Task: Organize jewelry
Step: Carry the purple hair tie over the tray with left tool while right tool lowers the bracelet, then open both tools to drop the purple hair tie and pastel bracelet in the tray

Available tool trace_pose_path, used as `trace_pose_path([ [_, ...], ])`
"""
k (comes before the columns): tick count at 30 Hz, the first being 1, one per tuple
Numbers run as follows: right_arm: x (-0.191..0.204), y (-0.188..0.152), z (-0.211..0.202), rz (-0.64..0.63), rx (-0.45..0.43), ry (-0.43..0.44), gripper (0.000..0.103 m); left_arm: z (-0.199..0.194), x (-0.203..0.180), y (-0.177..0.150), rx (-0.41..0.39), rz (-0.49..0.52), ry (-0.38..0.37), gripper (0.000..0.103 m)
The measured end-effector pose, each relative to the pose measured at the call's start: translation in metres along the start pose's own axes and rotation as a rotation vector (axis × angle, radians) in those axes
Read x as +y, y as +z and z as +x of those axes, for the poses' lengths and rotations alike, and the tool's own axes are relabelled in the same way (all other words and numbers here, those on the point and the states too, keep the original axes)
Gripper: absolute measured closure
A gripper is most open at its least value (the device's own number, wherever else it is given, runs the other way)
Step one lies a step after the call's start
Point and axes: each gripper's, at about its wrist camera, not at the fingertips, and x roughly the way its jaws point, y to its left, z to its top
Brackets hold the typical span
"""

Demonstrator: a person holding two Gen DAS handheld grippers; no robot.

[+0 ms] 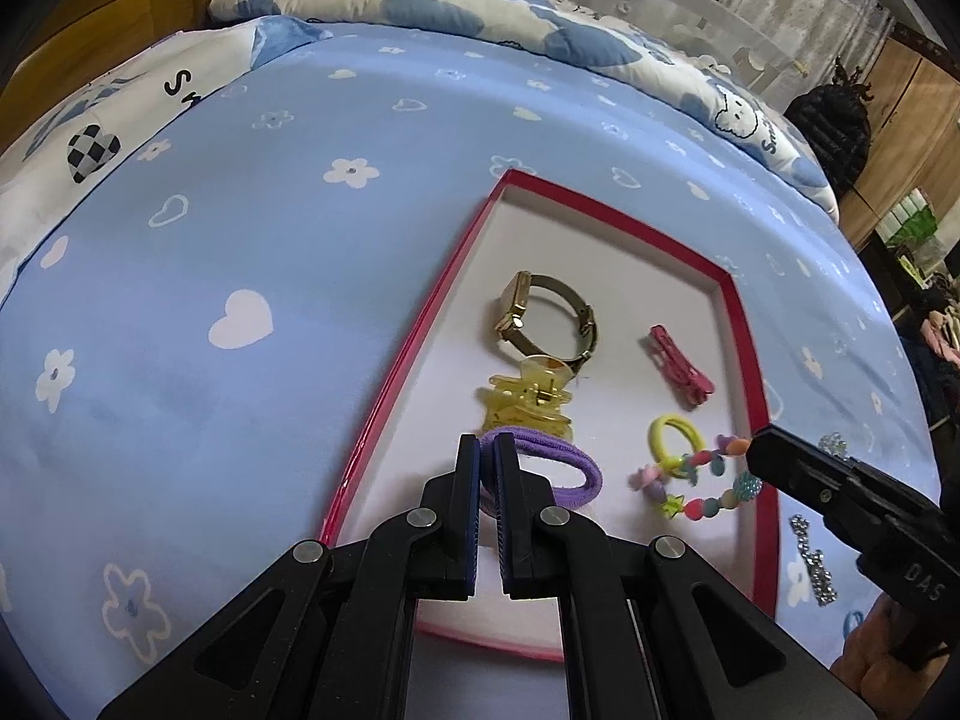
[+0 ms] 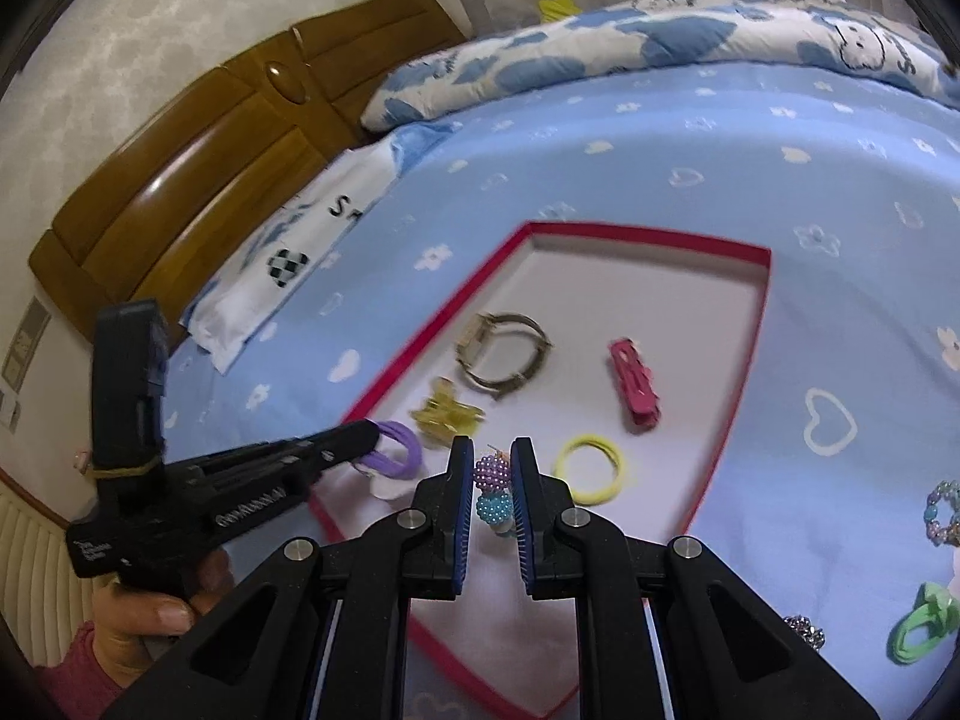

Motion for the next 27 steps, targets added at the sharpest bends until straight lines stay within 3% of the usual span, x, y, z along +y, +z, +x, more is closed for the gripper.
trace_pose_path([
  [16, -0.023, -0.013, 0.023, -0.010, 0.085, -0.100, 0.091, 0.021, -0.009, -0.004, 0.023, 0.053, 0.047, 0.098],
  [22, -0.022, -0.012, 0.023, -0.017, 0.086, -0.101, 0.086, 0.020, -0.008, -0.004, 0.019, 0.049, 0.064, 0.080],
  [25, -0.023, -0.012, 0.022, -0.001, 0.081, -0.089, 0.085, 0.017, -0.006, -0.005, 0.017, 0.042, 0.060, 0.079],
  [27, -0.024, -0.012, 0.018, 0.009, 0.069, -0.082, 0.079, 0.015, -0.005, -0.006, 0.014, 0.037, 0.057, 0.075],
])
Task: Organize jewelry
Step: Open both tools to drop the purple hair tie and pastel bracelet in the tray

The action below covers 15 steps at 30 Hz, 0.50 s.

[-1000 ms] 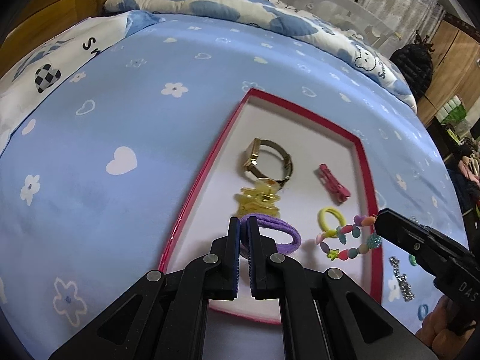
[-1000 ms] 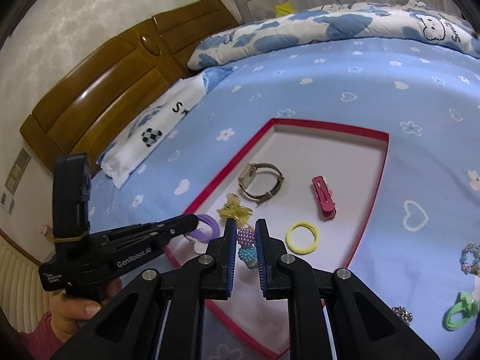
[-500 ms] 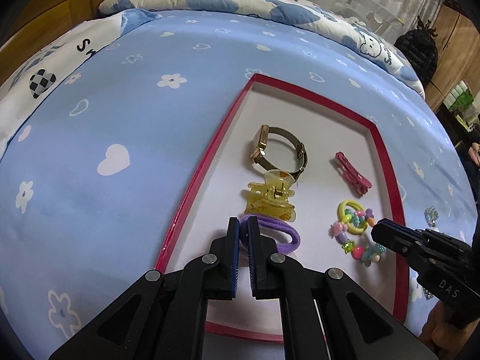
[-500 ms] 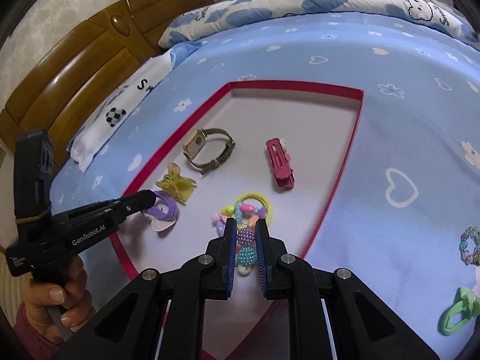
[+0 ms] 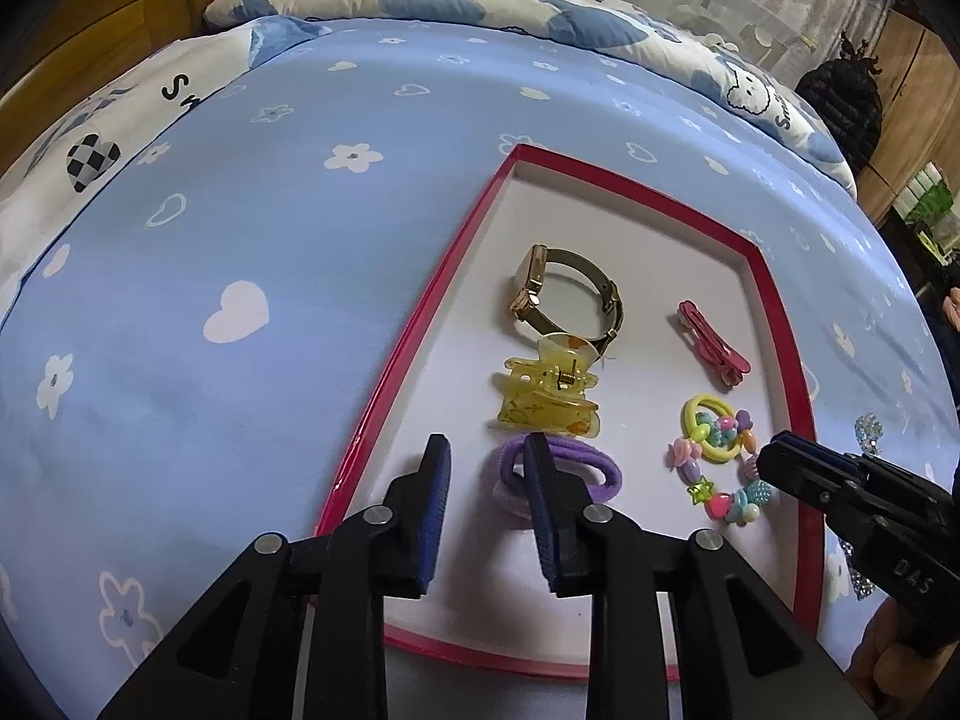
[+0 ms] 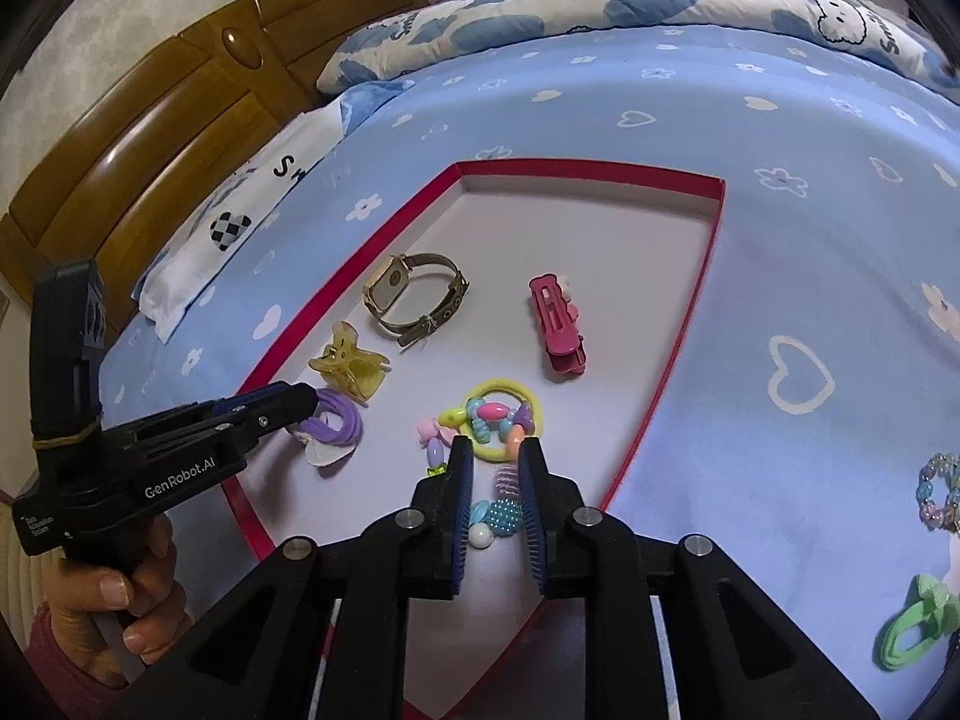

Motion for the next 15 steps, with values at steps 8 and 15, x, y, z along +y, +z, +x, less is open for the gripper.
trace_pose_path([
  [8, -0.002, -0.003, -0.030, 0.028, -0.067, 0.033, 0.064, -0.027, 0.004, -0.006, -0.045, -0.047, -0.039, 0.056],
  [15, -0.016, -0.017, -0.074, 0.078, -0.152, 0.023, 0.056, -0.054, 0.006, -0.017, -0.085, -0.088, -0.085, 0.044],
])
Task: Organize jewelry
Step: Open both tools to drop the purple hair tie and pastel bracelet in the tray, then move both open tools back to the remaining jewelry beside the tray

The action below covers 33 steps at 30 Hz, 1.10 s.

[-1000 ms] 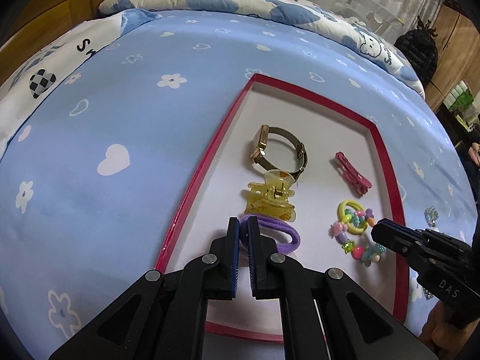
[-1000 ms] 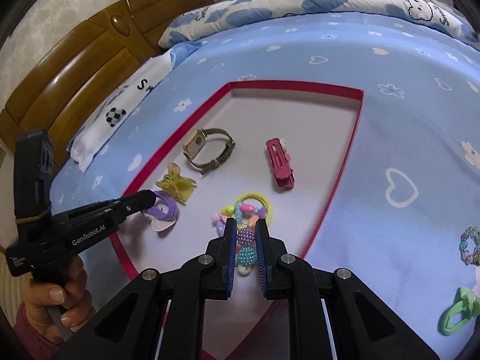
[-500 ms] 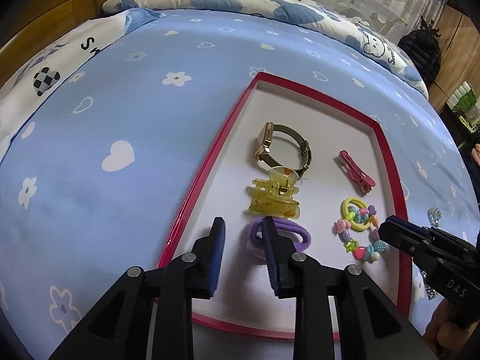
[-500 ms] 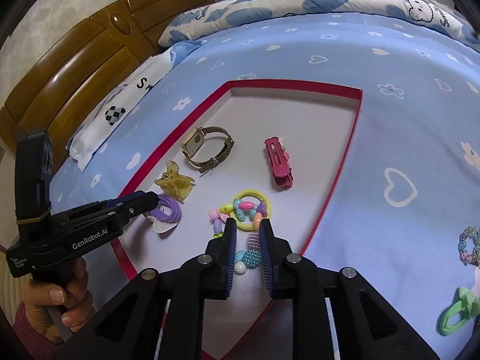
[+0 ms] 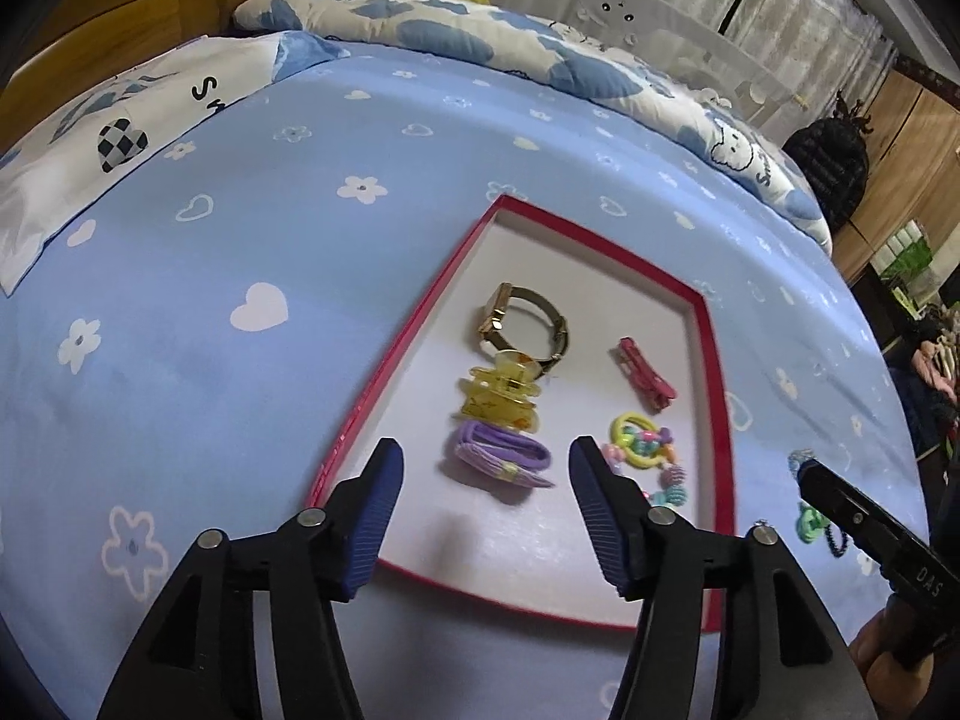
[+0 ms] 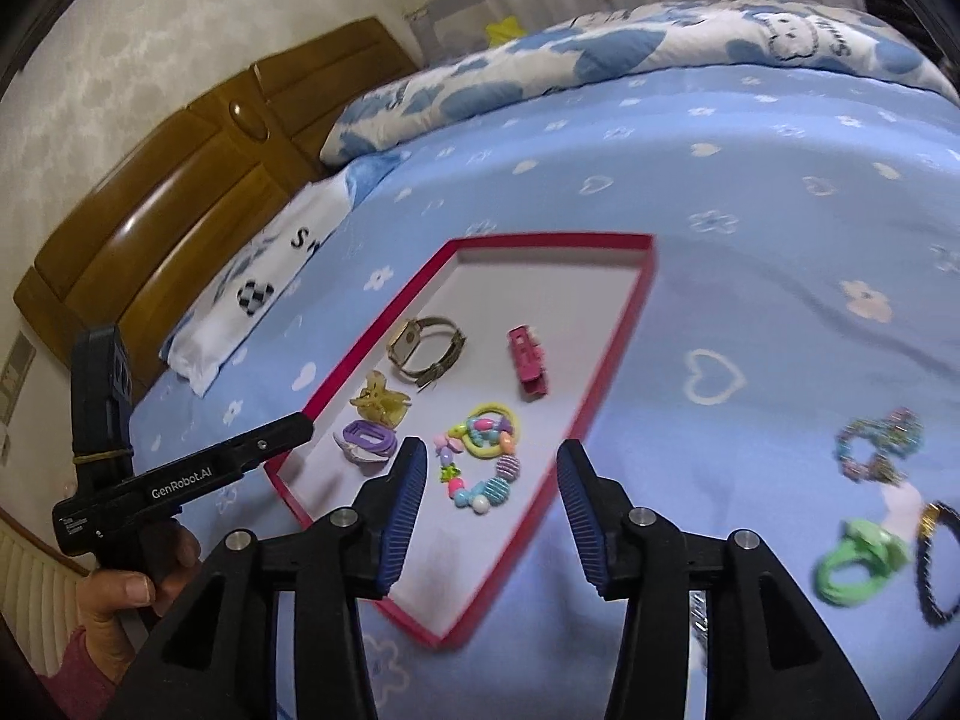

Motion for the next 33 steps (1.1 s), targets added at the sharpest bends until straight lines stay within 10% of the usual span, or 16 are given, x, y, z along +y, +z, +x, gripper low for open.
trace_pose_path([
  [33, -0.134, -0.059, -0.151, 0.259, -0.219, -0.273, 0.042, -0.015, -0.137, -0.028, 0.046, 0.322, -0.167, 0.034],
])
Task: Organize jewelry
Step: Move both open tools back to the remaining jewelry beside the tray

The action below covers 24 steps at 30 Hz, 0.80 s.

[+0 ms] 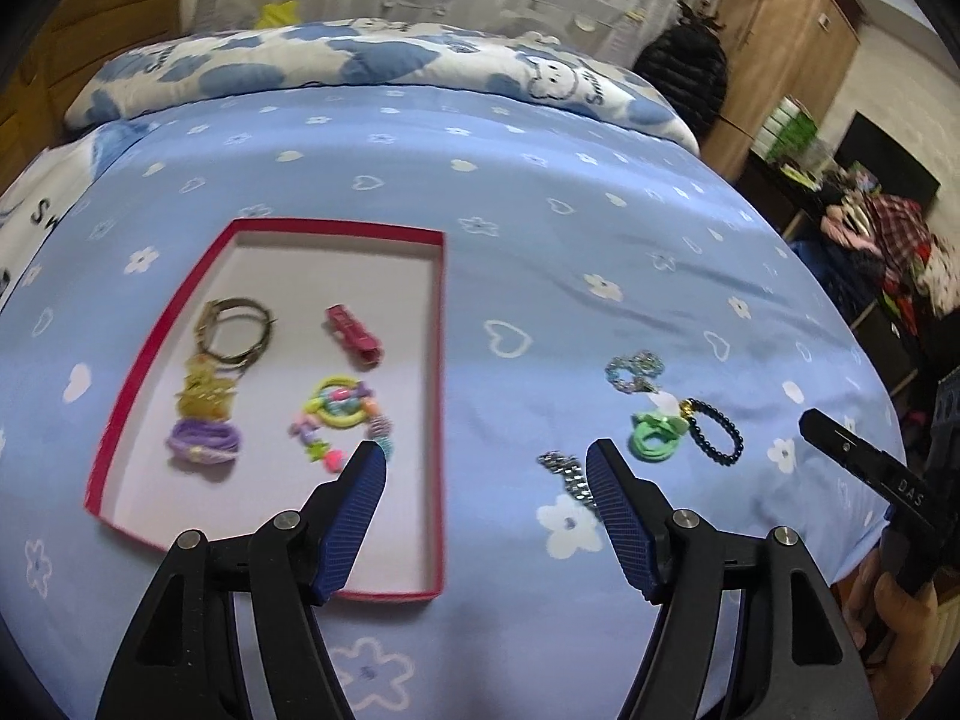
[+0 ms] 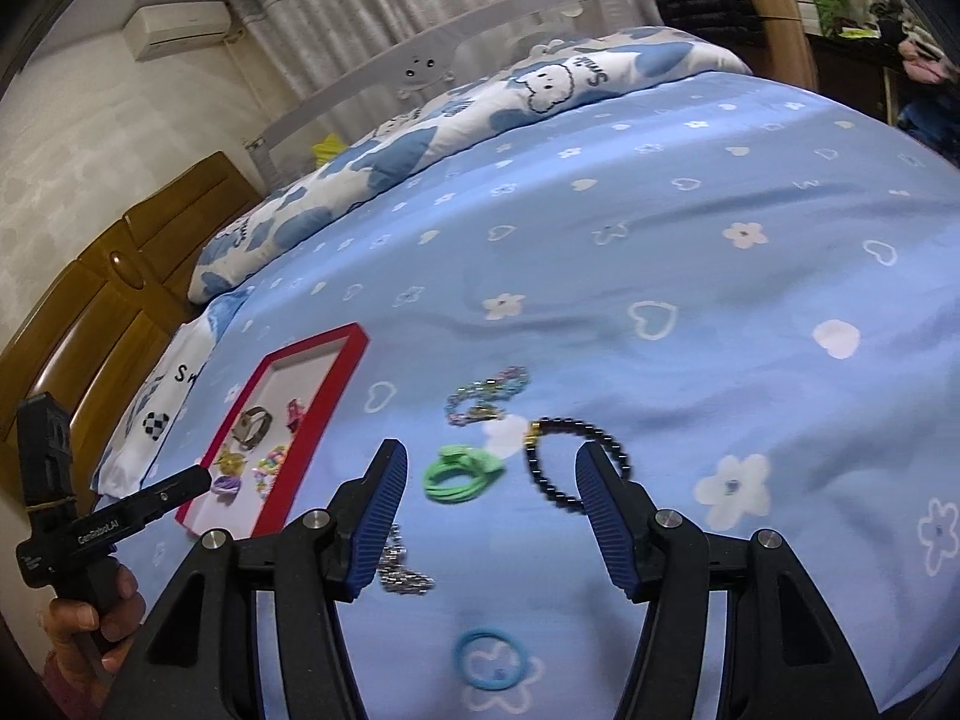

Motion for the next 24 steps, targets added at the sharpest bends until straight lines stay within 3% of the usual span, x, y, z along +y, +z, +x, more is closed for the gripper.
trace_pose_path([
  [17, -0.034, 0.006, 0.035, -0.061, 0.107, -0.054, 0.042, 0.080, -0.065, 0.020, 0.107, 0.137, -0.042, 0.035],
  [24, -0.040, 0.010, 0.050, -0.067, 0.137, -0.051, 0.043, 0.118, -0.076, 0.038, 0.138, 0.161, -0.035, 0.035],
])
